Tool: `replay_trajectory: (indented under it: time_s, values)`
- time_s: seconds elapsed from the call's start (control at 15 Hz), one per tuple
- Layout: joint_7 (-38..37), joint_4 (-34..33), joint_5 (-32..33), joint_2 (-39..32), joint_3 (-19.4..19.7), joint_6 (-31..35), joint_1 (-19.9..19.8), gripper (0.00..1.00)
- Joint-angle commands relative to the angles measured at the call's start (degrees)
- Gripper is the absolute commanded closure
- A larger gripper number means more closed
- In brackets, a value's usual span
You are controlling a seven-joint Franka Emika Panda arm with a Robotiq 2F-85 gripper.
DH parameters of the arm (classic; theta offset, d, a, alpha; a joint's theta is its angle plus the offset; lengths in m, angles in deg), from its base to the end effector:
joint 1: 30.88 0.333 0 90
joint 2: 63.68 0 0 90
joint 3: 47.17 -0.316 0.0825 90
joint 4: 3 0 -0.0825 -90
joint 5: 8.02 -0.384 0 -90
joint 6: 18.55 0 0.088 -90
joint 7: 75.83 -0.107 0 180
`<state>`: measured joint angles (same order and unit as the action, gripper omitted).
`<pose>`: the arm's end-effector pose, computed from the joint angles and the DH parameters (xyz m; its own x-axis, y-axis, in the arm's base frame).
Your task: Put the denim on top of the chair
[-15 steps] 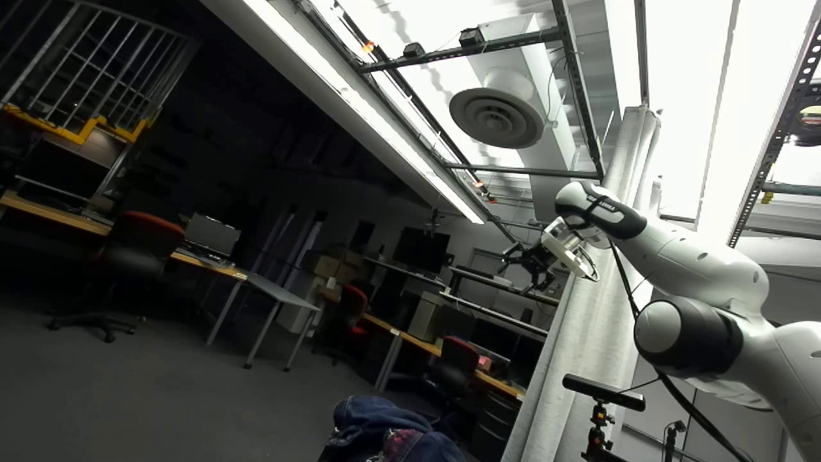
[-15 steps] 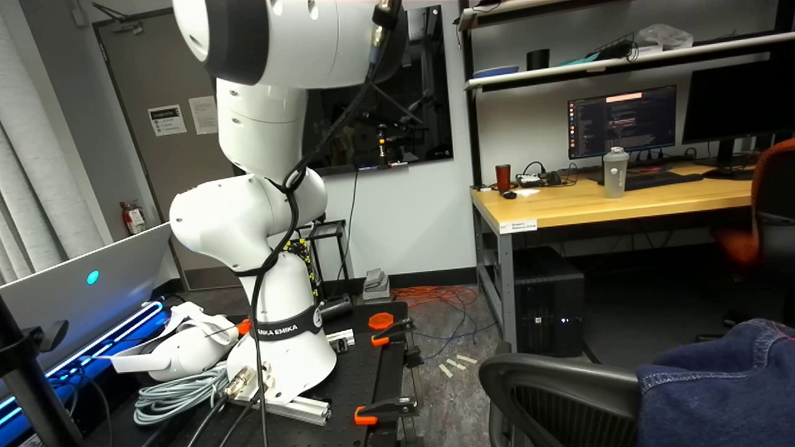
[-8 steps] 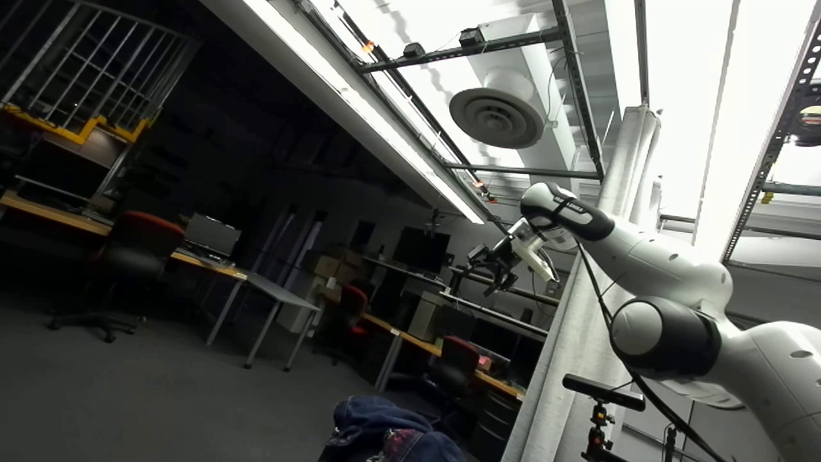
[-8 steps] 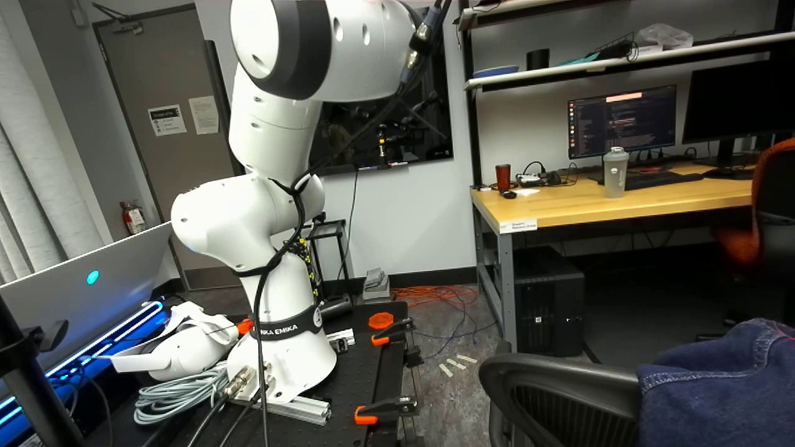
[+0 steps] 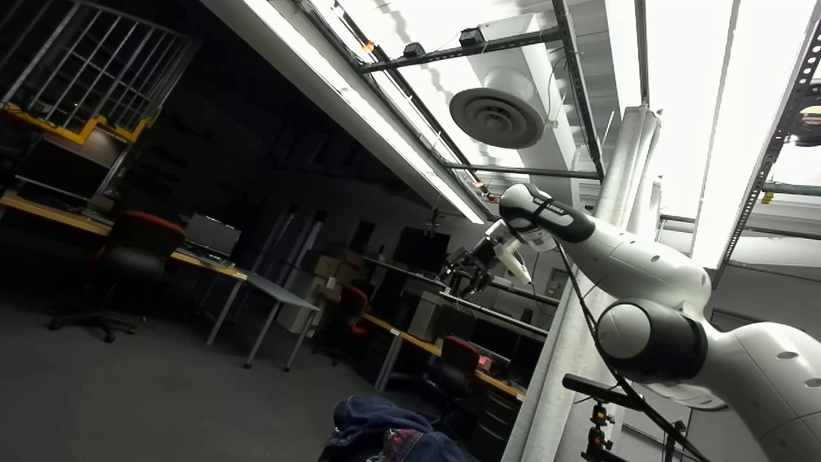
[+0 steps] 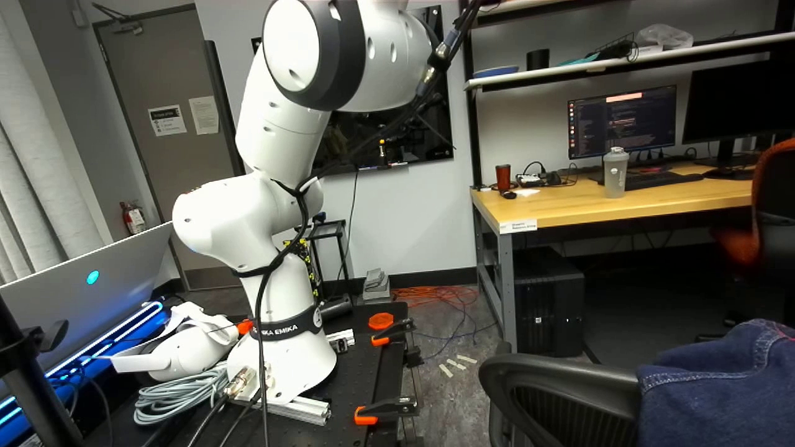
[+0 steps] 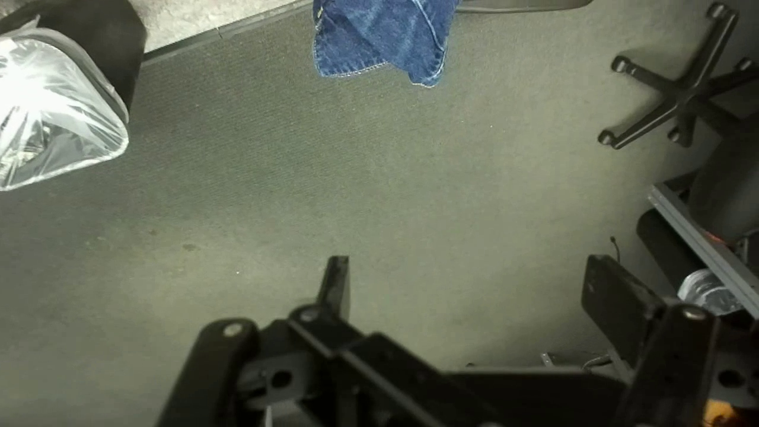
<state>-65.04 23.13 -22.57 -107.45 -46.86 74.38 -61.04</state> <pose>0.6452 -0.3471 0.6525 0.8525 -0.3025 0.4263 -0.2605 -0.9529 -0.1552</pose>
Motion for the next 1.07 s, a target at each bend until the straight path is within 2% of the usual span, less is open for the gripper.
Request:
replay_trajectory:
  time_s: [0.0, 0.53, 0.6, 1.0]
  values:
    - [3.9, -1.6, 1.1, -0.5, -0.8, 0.3, 0.6, 0.00]
    - [12.6, -0.7, 1.5, 0.1, -1.5, -4.3, 0.3, 0.00]
    - [9.4, -1.3, 0.9, -0.6, -1.4, -2.2, 0.6, 0.00]
    - [9.5, -1.3, 0.9, -0.7, -1.4, -2.4, 0.6, 0.00]
